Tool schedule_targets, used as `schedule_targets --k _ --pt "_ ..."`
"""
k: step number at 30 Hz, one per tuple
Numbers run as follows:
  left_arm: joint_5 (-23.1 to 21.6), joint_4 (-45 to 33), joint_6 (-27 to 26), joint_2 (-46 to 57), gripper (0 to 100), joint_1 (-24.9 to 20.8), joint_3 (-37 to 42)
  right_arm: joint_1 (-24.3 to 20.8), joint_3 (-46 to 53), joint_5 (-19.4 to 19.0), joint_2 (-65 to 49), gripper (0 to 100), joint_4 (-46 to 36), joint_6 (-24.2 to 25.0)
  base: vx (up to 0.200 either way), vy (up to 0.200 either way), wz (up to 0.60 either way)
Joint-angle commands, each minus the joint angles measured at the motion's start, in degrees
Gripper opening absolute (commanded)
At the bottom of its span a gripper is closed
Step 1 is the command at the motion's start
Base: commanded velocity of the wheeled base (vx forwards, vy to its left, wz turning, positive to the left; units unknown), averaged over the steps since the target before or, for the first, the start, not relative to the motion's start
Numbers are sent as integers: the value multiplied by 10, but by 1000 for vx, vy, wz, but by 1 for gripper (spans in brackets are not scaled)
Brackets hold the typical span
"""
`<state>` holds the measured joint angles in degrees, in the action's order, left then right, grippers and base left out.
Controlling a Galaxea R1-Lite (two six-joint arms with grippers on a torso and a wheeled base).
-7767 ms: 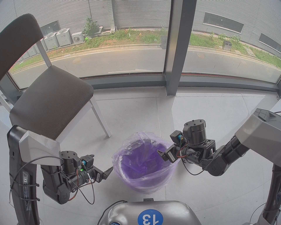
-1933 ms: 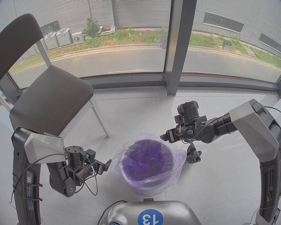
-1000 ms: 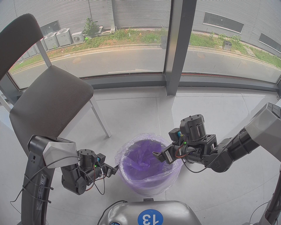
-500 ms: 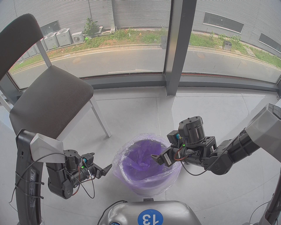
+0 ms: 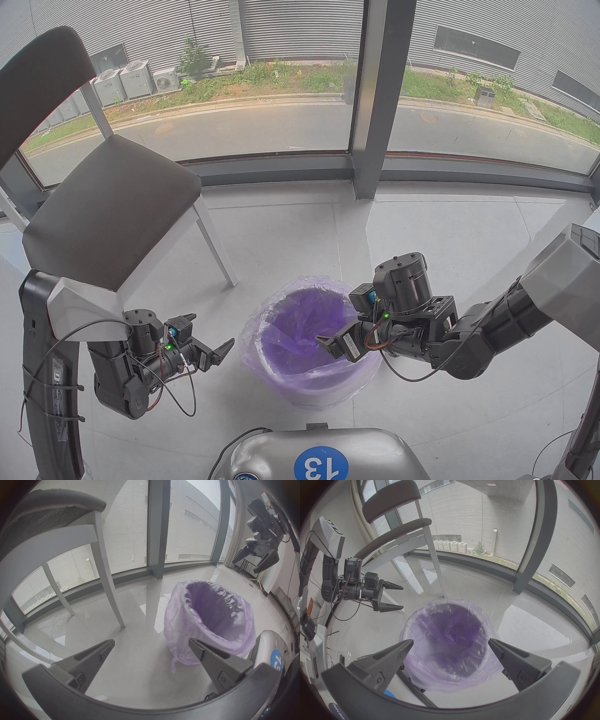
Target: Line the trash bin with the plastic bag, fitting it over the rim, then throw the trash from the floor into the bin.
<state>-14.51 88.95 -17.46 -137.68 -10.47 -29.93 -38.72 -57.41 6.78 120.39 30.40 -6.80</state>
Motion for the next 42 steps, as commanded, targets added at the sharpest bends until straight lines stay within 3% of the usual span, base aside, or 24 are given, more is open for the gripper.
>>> schedule_targets --k 1,8,9,12,14,20,28,42 --pt "0 10 3 4 100 0 -4 -3 3 0 2 100 0 -1 0 0 0" --pt "12 10 -2 6 100 -4 -1 -10 5 0 10 100 -1 -7 0 0 0" --pt "13 10 -2 15 100 -7 -11 -4 2 -3 28 100 5 -42 0 0 0" --pt "12 10 3 27 100 -7 -14 6 2 -12 41 100 10 -80 0 0 0" --pt "11 10 1 36 100 -4 -7 19 0 -40 58 100 21 -108 0 0 0" --pt "11 10 -2 36 100 -5 -2 55 5 -185 78 100 59 -117 0 0 0" --pt "11 10 -2 35 100 -3 -6 82 5 -263 124 100 111 -130 0 0 0" --pt "10 10 -2 29 100 -6 -1 89 -3 -266 163 100 153 -134 0 0 0"
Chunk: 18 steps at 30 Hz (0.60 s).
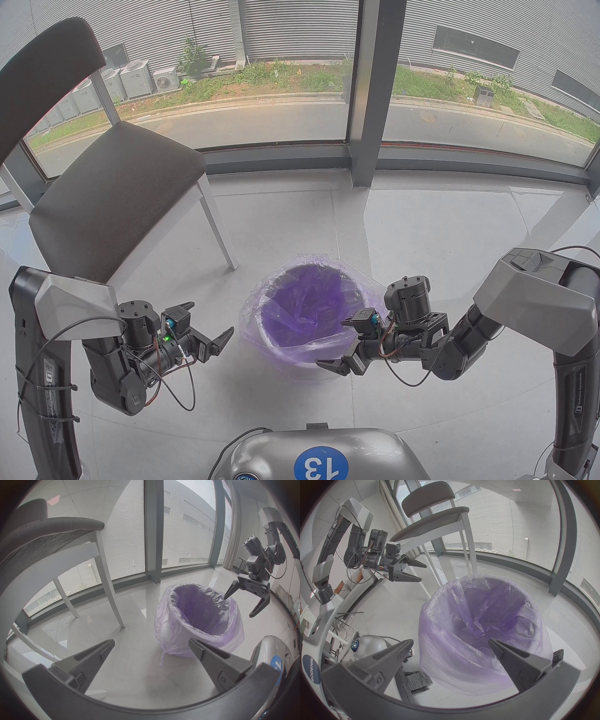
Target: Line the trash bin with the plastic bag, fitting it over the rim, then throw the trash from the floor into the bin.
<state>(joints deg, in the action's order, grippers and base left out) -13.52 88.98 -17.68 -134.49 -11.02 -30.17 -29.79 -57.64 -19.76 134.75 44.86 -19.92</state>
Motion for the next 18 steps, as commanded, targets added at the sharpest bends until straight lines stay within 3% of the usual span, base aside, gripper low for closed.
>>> schedule_targets --k 1,2,3,18 --pt "0 10 0 -2 100 -1 0 0 -2 0 22 100 12 -7 0 0 0" --pt "0 10 0 -2 100 -1 0 1 -3 1 25 100 16 -13 0 0 0" --pt "0 10 0 -2 100 0 0 1 -4 1 28 0 17 -15 0 0 0" --pt "-2 10 -21 -15 100 -2 9 -17 50 9 -12 0 30 -45 0 0 0"
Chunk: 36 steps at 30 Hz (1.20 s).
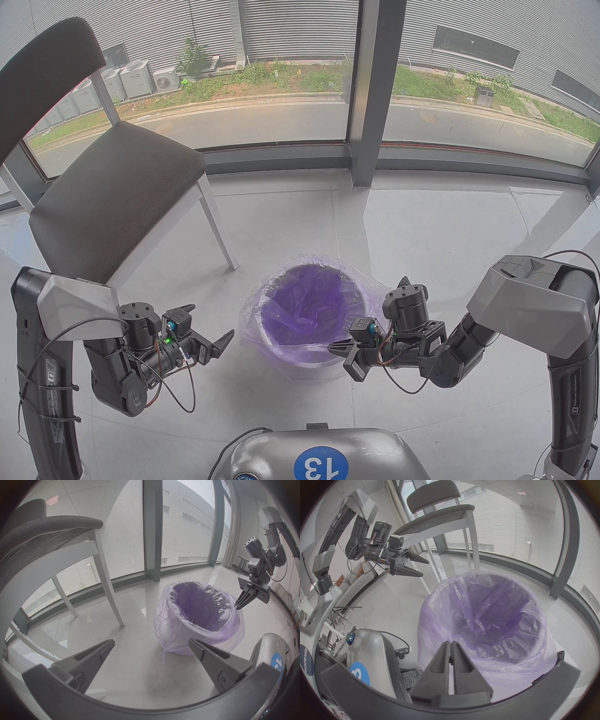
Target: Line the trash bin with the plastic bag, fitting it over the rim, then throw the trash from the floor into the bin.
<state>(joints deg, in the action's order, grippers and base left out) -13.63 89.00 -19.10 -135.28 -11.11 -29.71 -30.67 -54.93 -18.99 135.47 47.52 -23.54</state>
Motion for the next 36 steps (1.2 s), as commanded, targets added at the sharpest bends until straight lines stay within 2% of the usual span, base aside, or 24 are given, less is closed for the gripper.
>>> schedule_targets --k 1,13,19,24,30,36 --pt "-1 10 -7 -7 100 -1 4 -8 23 1 -19 0 4 -9 0 0 0" --pt "-1 10 -9 -17 100 -6 4 -40 62 4 26 0 19 -12 0 0 0" --pt "-1 10 -9 -17 100 -8 4 -39 41 27 69 0 35 -12 0 0 0" --pt "-1 10 -9 -20 100 -8 3 -26 2 48 85 0 28 -9 0 0 0" --pt "0 10 -9 -24 100 -8 -2 -4 -45 94 104 0 26 -6 0 0 0" --pt "-1 10 -9 -26 100 -8 -3 16 -62 102 111 0 26 -5 0 0 0"
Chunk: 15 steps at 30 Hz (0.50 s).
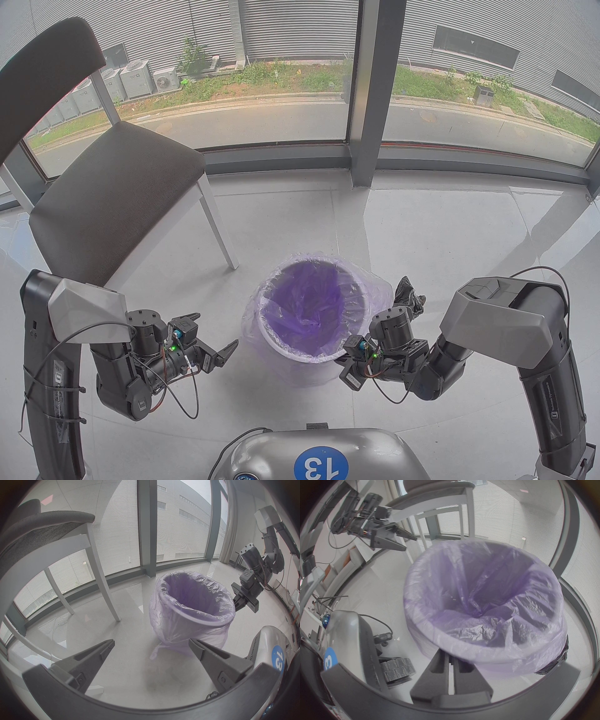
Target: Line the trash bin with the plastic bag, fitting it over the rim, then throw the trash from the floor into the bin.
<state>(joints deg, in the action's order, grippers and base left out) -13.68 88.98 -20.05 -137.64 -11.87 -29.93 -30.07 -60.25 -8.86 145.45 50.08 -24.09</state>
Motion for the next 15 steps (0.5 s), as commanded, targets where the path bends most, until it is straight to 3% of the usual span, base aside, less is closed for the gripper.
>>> schedule_targets --k 1,7,12,15 --pt "1 10 0 -3 100 0 0 13 -9 1 14 0 0 0 0 0 0" --pt "1 10 0 -3 100 -3 -1 19 -14 3 16 0 -1 8 0 0 0" --pt "1 10 -1 -5 100 -3 -4 45 -56 46 22 0 -45 9 0 0 0" --pt "1 10 -1 -5 100 -3 -6 48 -68 51 24 0 -57 19 0 0 0"
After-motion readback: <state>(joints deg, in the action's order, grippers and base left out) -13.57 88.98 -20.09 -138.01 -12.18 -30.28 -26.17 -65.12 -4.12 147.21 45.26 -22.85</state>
